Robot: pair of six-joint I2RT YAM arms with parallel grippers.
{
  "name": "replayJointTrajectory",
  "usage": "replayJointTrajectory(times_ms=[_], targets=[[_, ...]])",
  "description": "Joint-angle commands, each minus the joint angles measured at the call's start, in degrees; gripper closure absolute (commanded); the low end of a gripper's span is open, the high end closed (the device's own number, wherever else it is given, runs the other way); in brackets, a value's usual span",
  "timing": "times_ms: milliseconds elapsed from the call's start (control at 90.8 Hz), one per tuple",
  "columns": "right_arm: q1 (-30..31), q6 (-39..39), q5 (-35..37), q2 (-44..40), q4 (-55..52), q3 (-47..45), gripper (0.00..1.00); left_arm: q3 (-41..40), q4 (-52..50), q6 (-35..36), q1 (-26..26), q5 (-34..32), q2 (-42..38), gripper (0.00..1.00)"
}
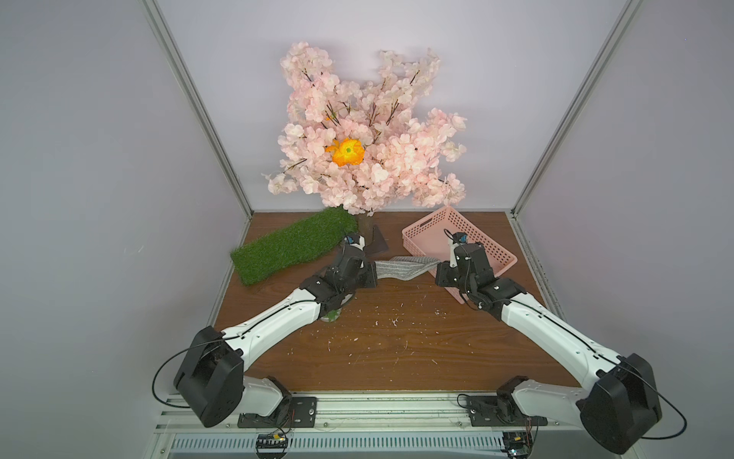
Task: Fold the square dishcloth
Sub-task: Flatten out the cleaning item at the center of the board.
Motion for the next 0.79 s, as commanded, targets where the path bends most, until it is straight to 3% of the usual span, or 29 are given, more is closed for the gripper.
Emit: replayJointTrajectory(times_ms=[0,176,341,594,782], targets=[[-1.95,-3.87,1.66,-0.28,-3.21,3.79,1.00,4.71,-4.05,4.77,0.65,0.97,1.32,1.00],[-4.07,-5.97,2.09,-1.60,-5.02,8.48,1.00,9.28,-3.76,5.89,0.91,0.54,3.03,1.00],[-4.40,-6.00,-0.37,-3.72,-5.86,6.37,1.00,7.45,-3.19,5.15,0.91,2.50,2.38,1.00],[-4.40,-1.64,-12.22,-9.88,-11.57,-4.05,1.00,-7.07,-2.37,-1.92,0.56,9.72,-6.17,1.00],[-4.34,4.84,-18.21,-15.83,-17.36,-11.86,1.00,-18.22,-1.80,-10.99,-5.44,11.38,-10.97,1.00]])
